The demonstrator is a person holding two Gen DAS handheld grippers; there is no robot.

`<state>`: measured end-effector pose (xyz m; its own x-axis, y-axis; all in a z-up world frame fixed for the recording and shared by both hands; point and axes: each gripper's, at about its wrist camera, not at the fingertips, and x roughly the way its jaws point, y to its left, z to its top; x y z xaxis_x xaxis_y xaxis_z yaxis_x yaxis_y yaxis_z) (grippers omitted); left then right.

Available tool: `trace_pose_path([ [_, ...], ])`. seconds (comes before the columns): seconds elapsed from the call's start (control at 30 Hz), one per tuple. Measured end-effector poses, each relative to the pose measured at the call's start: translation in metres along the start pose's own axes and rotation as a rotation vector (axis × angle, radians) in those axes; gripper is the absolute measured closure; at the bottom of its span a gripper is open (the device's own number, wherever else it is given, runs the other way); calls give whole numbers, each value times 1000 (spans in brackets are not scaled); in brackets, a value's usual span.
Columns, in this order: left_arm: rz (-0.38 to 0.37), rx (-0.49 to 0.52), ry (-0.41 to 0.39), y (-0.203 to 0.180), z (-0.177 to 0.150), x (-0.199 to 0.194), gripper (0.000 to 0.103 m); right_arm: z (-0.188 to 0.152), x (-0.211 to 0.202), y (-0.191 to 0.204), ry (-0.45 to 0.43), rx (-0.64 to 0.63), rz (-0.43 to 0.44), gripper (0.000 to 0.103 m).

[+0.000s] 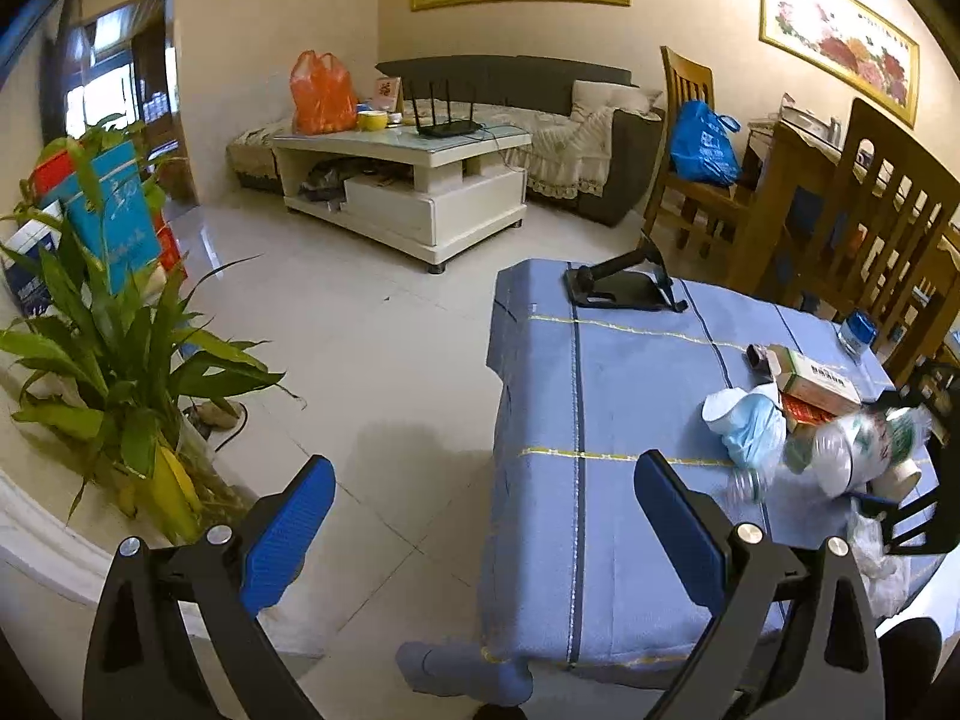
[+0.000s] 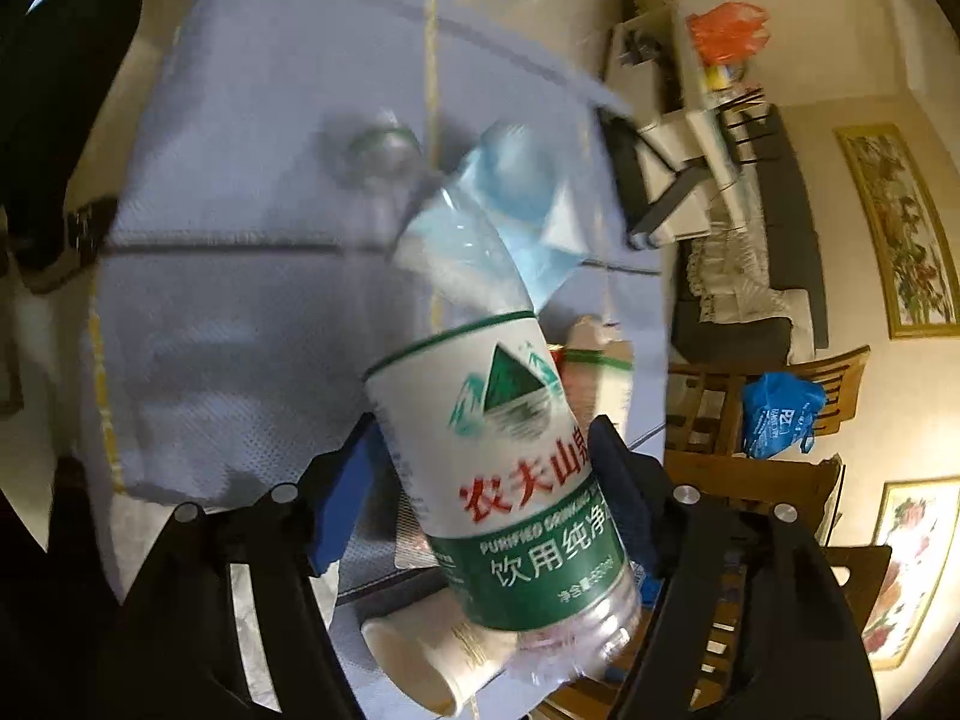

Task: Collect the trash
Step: 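Grasp the clear water bottle with the right gripper while the left gripper grasps the blue mask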

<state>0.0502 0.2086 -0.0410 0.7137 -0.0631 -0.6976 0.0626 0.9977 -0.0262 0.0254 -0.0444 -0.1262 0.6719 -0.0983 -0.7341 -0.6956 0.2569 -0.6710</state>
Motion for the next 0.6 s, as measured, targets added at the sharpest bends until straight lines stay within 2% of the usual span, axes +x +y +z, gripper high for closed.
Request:
trace_pose_path([
  [0.13, -20, -17, 1, -8, 6, 4, 6, -8, -33, -22, -97, 103, -17, 37],
  [0.23, -61, -17, 5, -23, 13, 5, 6, -26, -58, -50, -214, 290, 18, 37],
  [0.4, -112, 43, 13, -64, 29, 11, 6, -65, -62, -80, -260, 543, 160, 37],
  [0.47, -172, 69, 40, -85, 32, 20, 6, -90, -62, -96, -308, 701, 255, 37],
  [0.6, -265, 174, 136, -137, 27, 55, 6, -163, -71, -127, -464, 1050, 420, 37],
])
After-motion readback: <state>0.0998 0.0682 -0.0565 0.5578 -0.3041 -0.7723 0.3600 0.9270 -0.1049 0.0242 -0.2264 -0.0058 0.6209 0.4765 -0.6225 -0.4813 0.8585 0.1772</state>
